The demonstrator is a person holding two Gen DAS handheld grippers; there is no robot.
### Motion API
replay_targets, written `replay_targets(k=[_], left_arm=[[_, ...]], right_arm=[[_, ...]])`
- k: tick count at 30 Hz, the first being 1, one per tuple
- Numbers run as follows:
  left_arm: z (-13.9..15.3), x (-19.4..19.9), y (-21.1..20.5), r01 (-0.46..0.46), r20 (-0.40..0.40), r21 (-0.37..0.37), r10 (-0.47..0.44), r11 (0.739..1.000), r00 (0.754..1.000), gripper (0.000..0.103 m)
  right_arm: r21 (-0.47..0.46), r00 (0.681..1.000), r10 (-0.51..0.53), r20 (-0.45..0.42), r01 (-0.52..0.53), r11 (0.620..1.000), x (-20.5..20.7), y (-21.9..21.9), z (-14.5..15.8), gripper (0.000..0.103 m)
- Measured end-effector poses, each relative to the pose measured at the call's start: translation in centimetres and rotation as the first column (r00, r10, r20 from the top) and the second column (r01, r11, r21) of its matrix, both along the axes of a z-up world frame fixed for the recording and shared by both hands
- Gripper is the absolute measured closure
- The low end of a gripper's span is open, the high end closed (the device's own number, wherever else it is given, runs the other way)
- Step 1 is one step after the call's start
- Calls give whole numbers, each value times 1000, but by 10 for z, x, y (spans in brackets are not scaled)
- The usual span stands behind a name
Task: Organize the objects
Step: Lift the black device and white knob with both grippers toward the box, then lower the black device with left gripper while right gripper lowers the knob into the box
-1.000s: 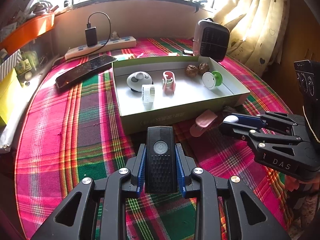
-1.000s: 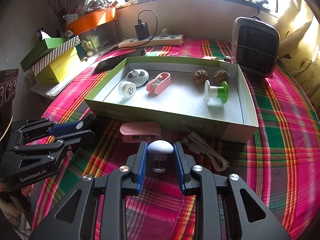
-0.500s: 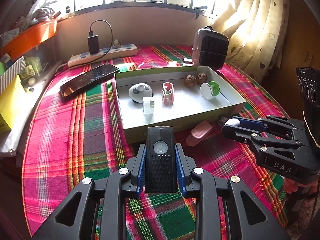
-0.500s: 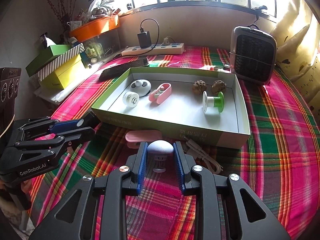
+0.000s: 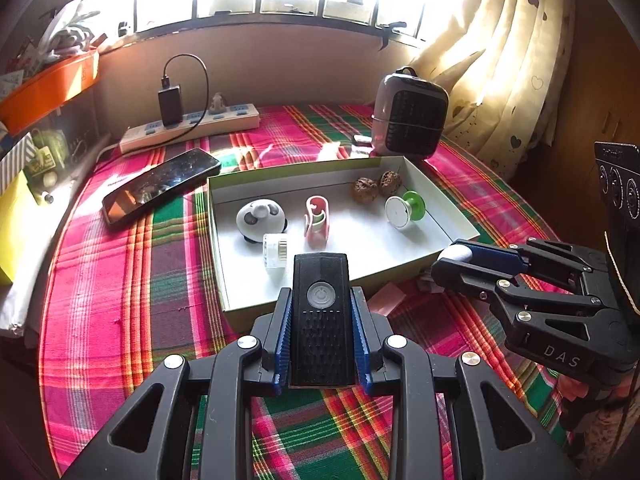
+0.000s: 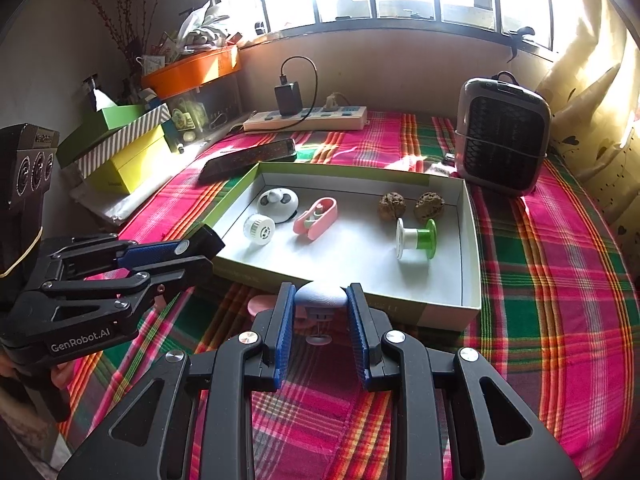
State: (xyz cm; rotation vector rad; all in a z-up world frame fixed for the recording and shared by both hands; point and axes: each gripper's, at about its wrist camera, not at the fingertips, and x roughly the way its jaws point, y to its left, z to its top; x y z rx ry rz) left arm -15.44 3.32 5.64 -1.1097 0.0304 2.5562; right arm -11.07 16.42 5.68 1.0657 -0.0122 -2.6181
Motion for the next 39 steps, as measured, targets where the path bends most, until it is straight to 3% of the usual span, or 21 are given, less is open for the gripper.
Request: replay_targets(k=[11,39], left_arm=[[1,-28,8,-9,34,36,8,999,999,78],[-19,-67,17,-48,62,-9,49,999,997,78]], right_arm=[[-15,1000,-8,-9,8,1000,-20,4,8,76],[-18,998,-15,68,16,1000,-108,1,0,76]])
